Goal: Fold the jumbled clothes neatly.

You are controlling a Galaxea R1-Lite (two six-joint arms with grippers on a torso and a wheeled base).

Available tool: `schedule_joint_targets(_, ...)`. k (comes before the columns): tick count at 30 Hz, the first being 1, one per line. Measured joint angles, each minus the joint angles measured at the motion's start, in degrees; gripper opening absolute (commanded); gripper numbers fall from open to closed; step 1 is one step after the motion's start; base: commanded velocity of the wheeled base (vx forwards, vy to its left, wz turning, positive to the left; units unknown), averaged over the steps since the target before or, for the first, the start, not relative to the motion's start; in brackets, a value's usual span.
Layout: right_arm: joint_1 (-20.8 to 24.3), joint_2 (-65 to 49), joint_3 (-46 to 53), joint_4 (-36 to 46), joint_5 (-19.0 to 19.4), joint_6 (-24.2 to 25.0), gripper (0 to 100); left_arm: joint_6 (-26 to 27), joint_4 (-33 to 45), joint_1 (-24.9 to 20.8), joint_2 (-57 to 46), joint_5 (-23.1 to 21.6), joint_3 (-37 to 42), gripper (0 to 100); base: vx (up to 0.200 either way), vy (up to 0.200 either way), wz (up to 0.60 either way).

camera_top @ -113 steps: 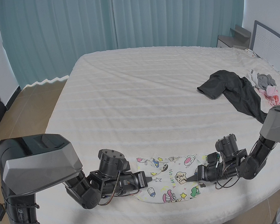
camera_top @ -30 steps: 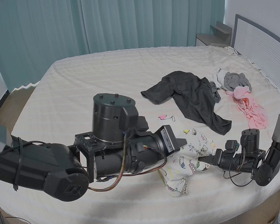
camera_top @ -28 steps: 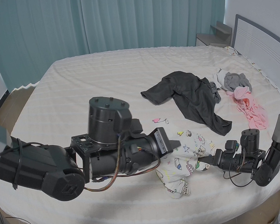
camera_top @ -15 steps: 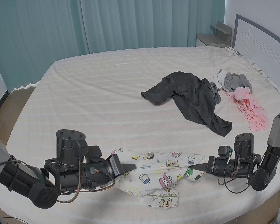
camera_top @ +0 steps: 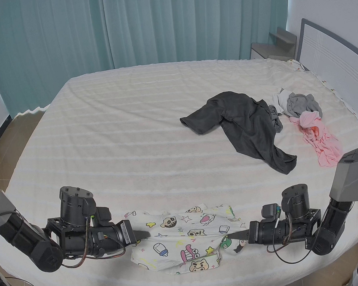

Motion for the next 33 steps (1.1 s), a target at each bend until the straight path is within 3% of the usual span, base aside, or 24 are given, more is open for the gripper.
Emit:
schedule_joint_targets(4,1.1,0.8,-0.5,0.7,0.0,-0.2,0,0.3,0.0,1.1,1.4,0.1,0.3,0,0.000,0.000,0.00)
schedule_joint_targets(5,1.3,1.0,-0.6,0.8,0.0,-0.3,100,0.3,0.0,1.3,1.7,0.1,0.4,0,0.000,0.000,0.00)
schedule_joint_targets(20,1.2,1.7,-0.5,0.7,-1.8,-0.4,100,0.5,-0.5,3.3,5.0,0.2,1.0,0,0.000,0.000,0.00)
schedule_joint_targets(21,1.1,1.6,-0.5,0.6,-2.0,-0.4,100,0.5,-1.3,3.4,5.2,0.2,1.0,100,0.000,0.000,0.00)
schedule_joint_targets(27,0.3,0.5,0.4,0.5,-2.2,-0.5,100,0.8,-3.4,4.0,6.6,2.9,1.0,100,0.000,0.000,0.00)
schedule_joint_targets(33,0.0,-0.4,1.1,0.3,-2.2,-0.5,100,8.0,-3.5,4.3,8.3,5.1,1.6,100,0.000,0.000,0.00)
